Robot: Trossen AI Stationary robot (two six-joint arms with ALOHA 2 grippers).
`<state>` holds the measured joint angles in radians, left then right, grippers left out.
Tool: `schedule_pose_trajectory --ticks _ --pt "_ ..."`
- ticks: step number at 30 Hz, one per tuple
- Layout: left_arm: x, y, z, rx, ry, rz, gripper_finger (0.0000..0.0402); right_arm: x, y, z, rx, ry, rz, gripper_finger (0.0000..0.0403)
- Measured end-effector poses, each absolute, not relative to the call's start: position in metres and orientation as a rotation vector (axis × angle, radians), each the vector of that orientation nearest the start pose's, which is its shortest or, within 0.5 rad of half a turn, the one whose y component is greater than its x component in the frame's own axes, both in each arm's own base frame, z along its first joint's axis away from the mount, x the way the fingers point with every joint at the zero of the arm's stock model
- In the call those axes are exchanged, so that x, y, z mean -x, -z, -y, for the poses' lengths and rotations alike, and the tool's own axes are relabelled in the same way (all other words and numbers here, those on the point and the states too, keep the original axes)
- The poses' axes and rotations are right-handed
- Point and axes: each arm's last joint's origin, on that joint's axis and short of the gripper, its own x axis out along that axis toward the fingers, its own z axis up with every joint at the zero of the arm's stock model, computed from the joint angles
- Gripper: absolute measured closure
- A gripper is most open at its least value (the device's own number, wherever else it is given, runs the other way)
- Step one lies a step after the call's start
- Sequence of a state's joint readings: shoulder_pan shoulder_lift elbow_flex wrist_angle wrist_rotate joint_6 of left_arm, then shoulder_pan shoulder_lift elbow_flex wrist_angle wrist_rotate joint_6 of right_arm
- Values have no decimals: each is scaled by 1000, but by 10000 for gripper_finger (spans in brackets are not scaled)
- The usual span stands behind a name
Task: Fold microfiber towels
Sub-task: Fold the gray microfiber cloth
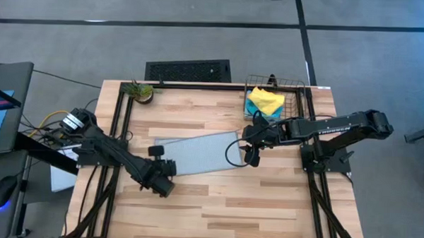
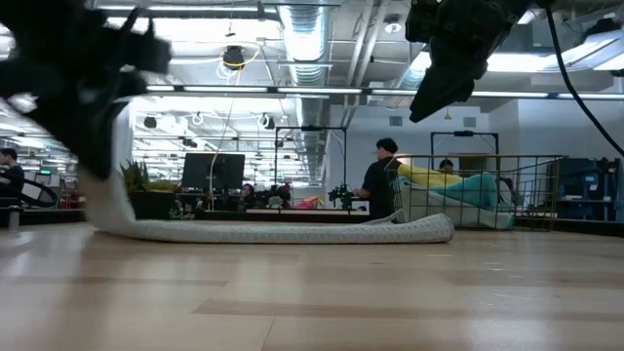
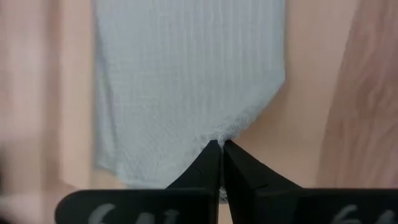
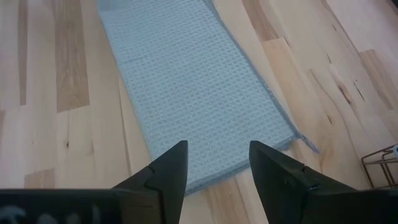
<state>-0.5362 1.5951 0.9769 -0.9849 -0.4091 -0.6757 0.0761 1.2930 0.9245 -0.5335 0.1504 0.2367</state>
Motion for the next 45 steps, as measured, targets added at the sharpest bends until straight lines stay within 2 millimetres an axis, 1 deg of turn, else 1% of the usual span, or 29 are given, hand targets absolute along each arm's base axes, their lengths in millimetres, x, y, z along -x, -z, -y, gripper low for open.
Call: schedule_pose_trajectory --ticks 2,6,11,16,21,26,31,33,36,39,45 --pt "-234 -190 117 -212 -362 -1350 401 -257 -249 -15 -119 174 -883 209" --pt "-253 -207 105 -291 -271 -1331 401 -257 -249 -16 -117 173 -887 209" --pt "-274 -223 81 -356 -220 -1308 401 -251 -257 -15 -123 168 -861 209" --pt "-297 -239 60 -433 -158 -1203 401 -235 -272 -14 -165 180 -819 209" --pt "-316 -253 45 -507 -118 -1071 401 -218 -284 -15 -176 183 -802 209" --pt "-326 -259 32 -480 -157 -988 401 -206 -290 -26 -151 129 -801 209" --pt "-336 -258 28 -489 -137 -933 401 -199 -291 -37 -130 75 -809 209" --pt "-344 -255 26 -493 -136 -898 401 -199 -291 -40 -142 69 -812 209" --pt "-350 -246 25 -510 -125 -910 401 -198 -291 -43 -157 65 -819 209" --pt "-363 -247 24 -530 -116 -896 401 -196 -289 -45 -164 64 -840 209" --pt "-398 -257 19 -583 -111 -865 401 -192 -290 -47 -165 59 -849 209"
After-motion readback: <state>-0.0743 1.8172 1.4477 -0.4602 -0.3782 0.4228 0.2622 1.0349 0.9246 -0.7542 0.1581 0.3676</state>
